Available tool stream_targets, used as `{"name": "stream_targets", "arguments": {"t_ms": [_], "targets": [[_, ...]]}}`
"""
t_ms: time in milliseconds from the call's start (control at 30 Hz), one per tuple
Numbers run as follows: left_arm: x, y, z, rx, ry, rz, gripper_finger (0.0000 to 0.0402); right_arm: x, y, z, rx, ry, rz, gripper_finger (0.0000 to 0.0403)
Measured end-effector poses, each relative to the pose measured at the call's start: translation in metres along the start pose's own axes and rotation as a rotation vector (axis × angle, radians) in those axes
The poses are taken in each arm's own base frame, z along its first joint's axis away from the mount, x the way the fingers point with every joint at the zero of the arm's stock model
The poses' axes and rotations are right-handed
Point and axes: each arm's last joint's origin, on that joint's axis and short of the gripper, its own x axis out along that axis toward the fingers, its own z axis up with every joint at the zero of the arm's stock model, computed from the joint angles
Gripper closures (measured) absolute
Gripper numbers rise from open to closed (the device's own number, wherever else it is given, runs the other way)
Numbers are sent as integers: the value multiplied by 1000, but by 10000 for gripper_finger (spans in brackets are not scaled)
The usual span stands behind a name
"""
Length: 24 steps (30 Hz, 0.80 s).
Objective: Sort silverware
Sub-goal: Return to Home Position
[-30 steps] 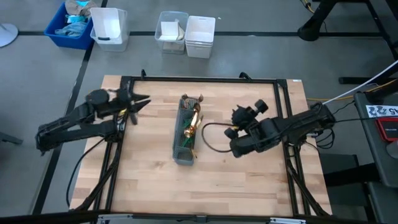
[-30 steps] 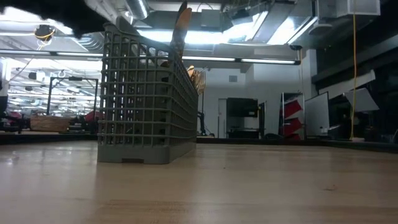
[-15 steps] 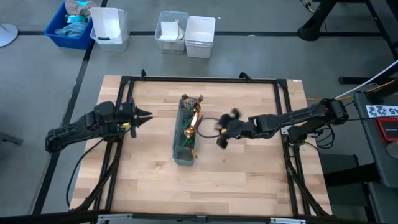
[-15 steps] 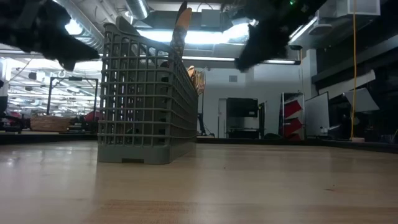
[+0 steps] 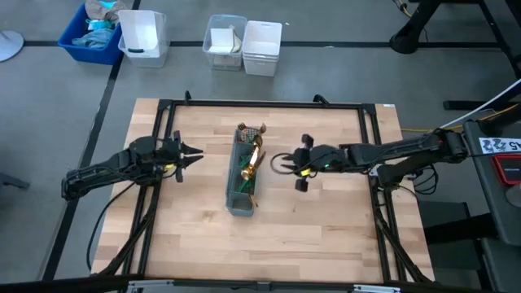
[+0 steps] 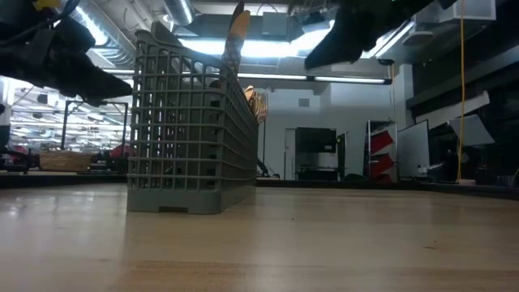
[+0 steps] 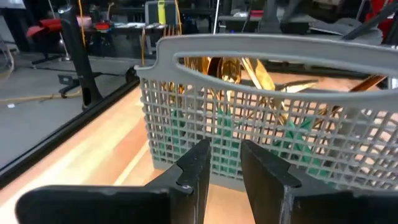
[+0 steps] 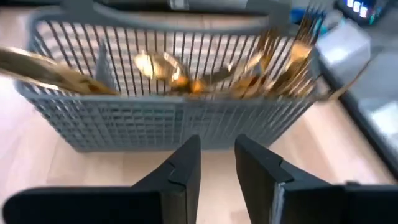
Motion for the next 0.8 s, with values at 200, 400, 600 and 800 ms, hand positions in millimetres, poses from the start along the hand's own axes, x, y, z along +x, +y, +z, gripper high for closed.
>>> {"name": "stream_targets", "arguments": {"t_ms": [200, 400, 600, 800], "targets": [[4, 0, -5, 17, -28, 2, 318, -19, -27, -13, 6, -48, 28, 304], [4, 0, -5, 82, -31, 6, 318, -23, -45, -64, 92, -57, -3, 304], [4, 0, -5, 89, -29, 8, 318, -33, -44, -118, 220, -117, -7, 304], [4, 0, -5, 113, -23, 11, 318, -47, -43, -147, 307, -245, 6, 304]]}}
